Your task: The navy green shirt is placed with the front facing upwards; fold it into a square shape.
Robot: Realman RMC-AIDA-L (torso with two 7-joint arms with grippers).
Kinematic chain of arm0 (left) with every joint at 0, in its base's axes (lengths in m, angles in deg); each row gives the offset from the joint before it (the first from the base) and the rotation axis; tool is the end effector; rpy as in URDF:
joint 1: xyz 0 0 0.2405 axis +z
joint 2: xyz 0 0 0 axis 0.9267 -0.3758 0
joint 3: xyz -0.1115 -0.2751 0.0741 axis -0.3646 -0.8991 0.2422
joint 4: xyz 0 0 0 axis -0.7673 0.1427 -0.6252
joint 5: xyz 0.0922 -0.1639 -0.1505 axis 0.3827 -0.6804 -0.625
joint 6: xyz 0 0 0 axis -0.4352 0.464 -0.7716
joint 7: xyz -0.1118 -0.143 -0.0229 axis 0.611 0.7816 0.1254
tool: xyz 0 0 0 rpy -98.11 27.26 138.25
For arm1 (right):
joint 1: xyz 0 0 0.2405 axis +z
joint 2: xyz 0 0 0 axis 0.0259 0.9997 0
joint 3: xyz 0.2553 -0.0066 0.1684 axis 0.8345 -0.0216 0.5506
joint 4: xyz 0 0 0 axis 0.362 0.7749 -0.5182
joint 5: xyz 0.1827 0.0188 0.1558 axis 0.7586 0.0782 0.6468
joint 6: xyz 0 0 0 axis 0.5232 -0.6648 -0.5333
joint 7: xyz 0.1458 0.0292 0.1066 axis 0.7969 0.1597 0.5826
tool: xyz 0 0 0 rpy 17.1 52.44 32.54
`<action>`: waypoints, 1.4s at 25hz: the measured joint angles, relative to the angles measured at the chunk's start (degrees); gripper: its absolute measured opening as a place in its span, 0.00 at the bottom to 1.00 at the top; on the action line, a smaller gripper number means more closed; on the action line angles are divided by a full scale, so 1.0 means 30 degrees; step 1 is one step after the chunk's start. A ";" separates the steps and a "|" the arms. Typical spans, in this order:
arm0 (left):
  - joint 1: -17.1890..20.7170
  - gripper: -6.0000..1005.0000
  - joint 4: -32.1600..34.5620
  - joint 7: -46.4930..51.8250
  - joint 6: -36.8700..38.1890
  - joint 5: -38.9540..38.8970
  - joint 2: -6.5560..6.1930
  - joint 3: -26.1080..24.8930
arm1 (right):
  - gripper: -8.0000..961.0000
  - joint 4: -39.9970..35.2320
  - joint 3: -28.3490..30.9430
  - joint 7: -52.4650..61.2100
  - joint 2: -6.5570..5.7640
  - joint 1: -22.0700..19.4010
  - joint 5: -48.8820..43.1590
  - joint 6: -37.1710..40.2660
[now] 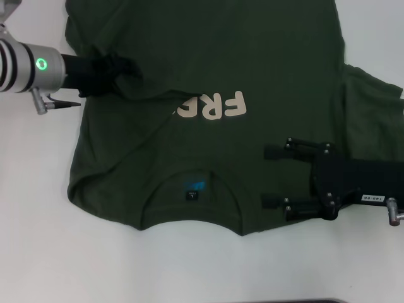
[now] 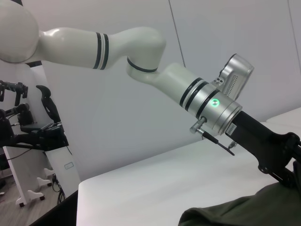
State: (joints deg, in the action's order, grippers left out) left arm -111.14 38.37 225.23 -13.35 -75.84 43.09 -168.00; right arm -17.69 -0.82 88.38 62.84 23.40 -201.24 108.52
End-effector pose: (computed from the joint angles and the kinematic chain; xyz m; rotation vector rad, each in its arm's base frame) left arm -0.3040 0.4918 -0.0963 -1.8754 -1.9217 -0.3563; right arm 0.3284 0.2862 -0.0871 -2.8299 0.5044 0.9676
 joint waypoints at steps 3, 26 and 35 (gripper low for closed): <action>-0.0258 0.58 0.0029 0.0023 0.0035 0.0409 0.0252 0.0038 | 0.94 -0.0001 0.0000 0.0000 0.0000 0.0031 0.0000 -0.0022; -0.0355 0.58 0.0014 0.0981 0.0072 0.1013 0.0221 0.0139 | 0.94 -0.0048 0.0047 0.0000 0.0000 -0.0014 -0.0002 -0.0029; -0.0607 0.58 0.0106 0.1023 0.0082 0.1014 0.0331 0.0095 | 0.94 -0.0041 0.0092 0.0000 0.0000 -0.0013 -0.0002 0.0013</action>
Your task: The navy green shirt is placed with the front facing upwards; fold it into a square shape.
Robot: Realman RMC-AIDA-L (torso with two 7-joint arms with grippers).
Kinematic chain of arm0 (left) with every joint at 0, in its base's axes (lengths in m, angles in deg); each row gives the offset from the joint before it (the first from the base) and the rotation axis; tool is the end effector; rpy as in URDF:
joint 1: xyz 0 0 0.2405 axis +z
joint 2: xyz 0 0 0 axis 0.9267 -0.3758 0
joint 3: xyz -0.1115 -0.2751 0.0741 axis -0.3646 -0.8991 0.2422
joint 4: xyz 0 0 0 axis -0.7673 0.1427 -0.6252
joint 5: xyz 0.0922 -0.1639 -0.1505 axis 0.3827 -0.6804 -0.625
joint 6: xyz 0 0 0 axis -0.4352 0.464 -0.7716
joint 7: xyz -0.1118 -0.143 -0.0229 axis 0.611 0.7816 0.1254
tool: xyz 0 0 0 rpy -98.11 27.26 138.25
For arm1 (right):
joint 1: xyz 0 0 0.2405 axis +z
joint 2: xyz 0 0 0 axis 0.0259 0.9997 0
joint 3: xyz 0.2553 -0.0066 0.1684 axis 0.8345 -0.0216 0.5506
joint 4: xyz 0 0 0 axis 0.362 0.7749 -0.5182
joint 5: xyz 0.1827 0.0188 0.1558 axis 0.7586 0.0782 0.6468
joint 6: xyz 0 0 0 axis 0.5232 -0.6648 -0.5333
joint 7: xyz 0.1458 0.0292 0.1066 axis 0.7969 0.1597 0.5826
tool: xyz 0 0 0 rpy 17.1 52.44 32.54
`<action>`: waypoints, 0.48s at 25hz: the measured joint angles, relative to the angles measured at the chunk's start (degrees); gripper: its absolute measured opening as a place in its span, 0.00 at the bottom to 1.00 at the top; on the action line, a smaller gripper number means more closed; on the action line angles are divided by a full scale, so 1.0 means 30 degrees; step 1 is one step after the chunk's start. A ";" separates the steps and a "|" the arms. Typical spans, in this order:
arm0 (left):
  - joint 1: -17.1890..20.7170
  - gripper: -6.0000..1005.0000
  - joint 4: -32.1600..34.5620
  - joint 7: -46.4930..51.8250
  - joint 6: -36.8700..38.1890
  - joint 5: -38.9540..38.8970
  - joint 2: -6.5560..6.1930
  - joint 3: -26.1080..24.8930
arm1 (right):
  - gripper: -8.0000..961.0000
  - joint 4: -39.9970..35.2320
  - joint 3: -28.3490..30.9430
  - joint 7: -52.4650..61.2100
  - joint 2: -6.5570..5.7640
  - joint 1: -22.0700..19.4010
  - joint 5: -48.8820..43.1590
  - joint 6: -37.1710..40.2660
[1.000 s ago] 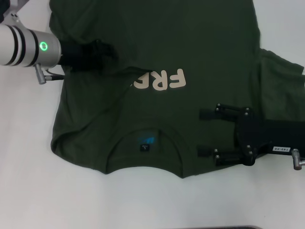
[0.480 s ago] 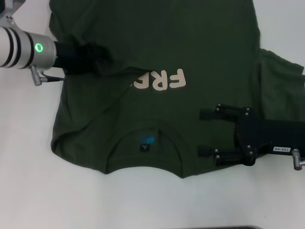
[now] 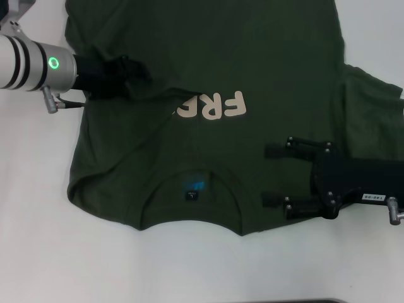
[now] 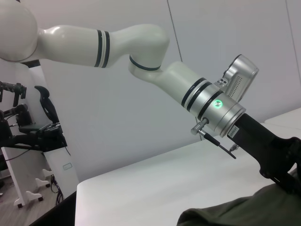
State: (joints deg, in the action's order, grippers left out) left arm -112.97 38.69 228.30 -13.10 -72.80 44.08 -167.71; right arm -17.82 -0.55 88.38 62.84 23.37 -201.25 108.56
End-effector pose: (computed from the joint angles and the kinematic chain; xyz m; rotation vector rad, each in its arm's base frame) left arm -0.2920 0.4922 -0.1085 -1.8847 -1.9393 -0.3089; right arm 0.3286 0.2867 -0.0861 -2.8250 0.5032 0.9681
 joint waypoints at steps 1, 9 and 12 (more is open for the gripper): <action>-0.0010 0.58 0.0013 0.0001 0.0001 -0.0011 0.0010 -0.0005 | 0.94 0.0007 0.0004 -0.0001 -0.0001 -0.0002 0.0000 0.0005; 0.0150 0.58 -0.0016 0.0535 0.0131 0.0140 0.0006 0.0024 | 0.94 -0.0003 0.0047 0.0000 0.0000 -0.0045 -0.0032 0.0043; 0.0206 0.58 -0.0069 0.0712 0.0197 0.0146 -0.0119 -0.0005 | 0.94 0.0029 0.0055 -0.0001 -0.0001 -0.0080 -0.0028 0.0053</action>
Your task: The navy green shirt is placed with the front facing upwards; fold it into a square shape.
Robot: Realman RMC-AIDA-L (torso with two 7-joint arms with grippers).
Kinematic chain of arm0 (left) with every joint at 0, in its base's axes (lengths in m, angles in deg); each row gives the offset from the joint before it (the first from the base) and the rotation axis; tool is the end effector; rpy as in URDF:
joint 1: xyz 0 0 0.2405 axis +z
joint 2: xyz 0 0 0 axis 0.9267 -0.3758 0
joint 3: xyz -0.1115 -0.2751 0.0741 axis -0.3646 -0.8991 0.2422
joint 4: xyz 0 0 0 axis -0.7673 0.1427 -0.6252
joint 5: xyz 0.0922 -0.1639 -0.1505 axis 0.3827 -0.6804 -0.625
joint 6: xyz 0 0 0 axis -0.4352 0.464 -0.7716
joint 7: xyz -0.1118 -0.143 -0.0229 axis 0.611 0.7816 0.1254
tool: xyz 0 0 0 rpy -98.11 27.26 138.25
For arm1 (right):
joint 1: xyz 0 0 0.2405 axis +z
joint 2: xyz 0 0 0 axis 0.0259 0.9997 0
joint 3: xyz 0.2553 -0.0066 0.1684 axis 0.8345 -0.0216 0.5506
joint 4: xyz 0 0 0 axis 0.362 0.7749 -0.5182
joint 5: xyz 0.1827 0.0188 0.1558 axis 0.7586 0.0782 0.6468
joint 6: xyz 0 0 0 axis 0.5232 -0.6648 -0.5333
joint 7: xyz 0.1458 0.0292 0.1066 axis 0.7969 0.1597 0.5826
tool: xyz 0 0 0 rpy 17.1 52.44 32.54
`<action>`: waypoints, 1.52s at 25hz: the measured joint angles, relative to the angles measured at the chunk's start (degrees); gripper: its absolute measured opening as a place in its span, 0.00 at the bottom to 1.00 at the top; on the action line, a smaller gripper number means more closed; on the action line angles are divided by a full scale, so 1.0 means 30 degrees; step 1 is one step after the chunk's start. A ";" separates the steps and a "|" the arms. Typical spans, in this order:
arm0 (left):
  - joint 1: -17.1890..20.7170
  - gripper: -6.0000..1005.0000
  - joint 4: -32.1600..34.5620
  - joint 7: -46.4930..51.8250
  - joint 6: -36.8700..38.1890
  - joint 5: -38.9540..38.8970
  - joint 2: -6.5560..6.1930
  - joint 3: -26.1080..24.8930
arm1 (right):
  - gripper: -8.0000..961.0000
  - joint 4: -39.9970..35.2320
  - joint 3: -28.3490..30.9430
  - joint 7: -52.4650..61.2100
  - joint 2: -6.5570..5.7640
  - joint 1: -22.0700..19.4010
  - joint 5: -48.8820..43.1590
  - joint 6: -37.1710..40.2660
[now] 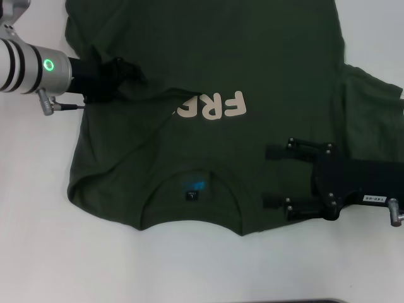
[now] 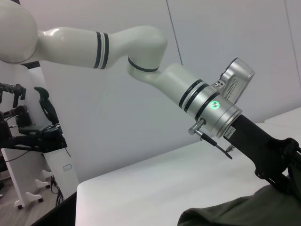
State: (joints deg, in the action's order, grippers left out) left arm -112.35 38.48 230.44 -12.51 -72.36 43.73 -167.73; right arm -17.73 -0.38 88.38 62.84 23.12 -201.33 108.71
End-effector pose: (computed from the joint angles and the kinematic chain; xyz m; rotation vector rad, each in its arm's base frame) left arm -0.2987 0.4894 -0.1051 -1.8441 -1.9797 -0.3048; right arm 0.3298 0.2848 -0.0860 -2.8220 0.5110 0.9714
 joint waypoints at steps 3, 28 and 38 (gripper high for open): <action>0.0004 0.58 -0.0009 0.0084 -0.0155 0.0014 0.0025 0.0038 | 0.94 0.0044 0.0001 0.0001 0.0000 -0.0008 0.0009 0.0006; 0.0874 0.58 -0.2725 -0.4864 0.2985 -0.8643 -0.0087 -0.0538 | 0.94 -0.0090 0.0034 0.0000 0.0002 0.0100 0.0029 0.0179; 0.2498 0.58 -0.2782 -0.2620 0.3447 -0.6616 -0.0692 -0.0034 | 0.94 -0.0094 0.0059 0.0062 0.0000 0.0348 0.0028 0.0092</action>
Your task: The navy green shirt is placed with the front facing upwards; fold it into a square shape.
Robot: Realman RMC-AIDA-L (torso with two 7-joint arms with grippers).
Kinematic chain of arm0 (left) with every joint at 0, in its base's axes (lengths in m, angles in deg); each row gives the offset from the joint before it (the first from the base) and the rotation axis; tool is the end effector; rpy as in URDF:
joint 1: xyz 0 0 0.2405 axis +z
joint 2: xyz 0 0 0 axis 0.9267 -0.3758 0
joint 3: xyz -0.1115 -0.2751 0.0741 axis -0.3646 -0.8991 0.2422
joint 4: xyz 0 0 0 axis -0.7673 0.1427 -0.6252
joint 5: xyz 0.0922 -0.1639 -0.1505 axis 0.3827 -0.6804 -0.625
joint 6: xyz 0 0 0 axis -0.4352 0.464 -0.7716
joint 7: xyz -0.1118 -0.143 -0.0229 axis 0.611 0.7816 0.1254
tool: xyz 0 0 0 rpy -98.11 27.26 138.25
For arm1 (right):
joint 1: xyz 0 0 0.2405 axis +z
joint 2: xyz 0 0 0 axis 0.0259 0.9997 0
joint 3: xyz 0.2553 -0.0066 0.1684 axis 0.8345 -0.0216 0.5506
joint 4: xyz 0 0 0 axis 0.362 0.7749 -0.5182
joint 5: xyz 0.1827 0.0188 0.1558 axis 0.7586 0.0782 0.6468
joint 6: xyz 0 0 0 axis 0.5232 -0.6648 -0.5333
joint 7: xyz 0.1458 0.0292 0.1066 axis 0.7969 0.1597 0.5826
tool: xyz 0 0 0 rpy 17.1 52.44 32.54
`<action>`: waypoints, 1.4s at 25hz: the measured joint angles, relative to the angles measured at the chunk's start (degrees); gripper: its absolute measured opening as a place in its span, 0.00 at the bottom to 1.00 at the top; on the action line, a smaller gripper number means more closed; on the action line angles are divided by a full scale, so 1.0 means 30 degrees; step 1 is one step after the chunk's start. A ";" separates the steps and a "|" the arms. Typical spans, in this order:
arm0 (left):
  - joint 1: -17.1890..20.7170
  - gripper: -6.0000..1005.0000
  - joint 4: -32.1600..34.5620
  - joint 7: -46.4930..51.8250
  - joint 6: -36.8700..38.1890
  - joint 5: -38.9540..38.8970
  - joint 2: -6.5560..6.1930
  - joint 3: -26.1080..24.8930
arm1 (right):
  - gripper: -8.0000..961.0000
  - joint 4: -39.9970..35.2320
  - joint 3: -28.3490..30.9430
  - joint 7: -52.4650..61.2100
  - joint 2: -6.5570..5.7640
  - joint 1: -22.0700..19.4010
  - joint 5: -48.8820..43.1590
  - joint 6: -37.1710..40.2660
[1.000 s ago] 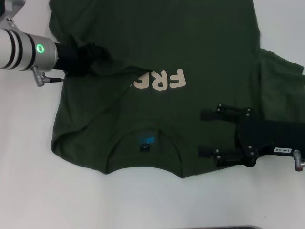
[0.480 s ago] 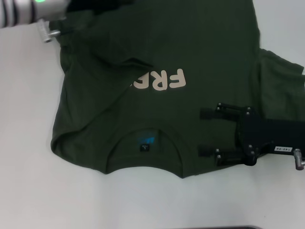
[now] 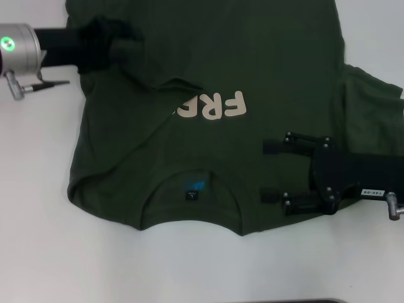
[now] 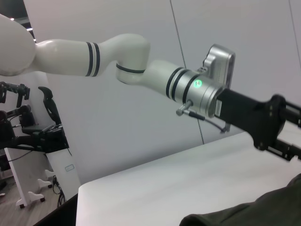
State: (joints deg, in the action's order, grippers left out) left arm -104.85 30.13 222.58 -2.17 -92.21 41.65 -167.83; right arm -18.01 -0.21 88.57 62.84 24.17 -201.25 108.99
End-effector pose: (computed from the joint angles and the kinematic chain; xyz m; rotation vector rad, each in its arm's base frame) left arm -0.2818 0.4783 -0.0562 -1.9412 -2.0114 -0.6801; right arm 0.3239 0.2914 -0.0844 -2.8293 0.4836 0.9792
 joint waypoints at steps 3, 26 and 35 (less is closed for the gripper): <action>-0.0225 0.58 0.0137 0.0550 -0.0173 0.1514 0.0246 0.0003 | 0.94 -0.0019 -0.0001 0.0123 0.0001 0.0007 -0.0001 -0.0001; -0.3324 0.58 0.2875 0.1295 -0.4808 0.4932 0.1727 0.0541 | 0.94 -0.0027 -0.0001 0.0137 -0.0028 -0.0268 -0.0042 0.0048; -0.2936 0.58 0.1050 0.0803 -0.3887 0.4778 0.1943 0.0058 | 0.94 0.0103 -0.0001 0.0134 -0.0030 -0.0364 -0.0006 0.0018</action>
State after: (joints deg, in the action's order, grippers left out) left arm -113.66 33.28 224.98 -13.83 -77.87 47.48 -167.65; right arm -17.70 -0.21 88.97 62.75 23.08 -201.27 109.04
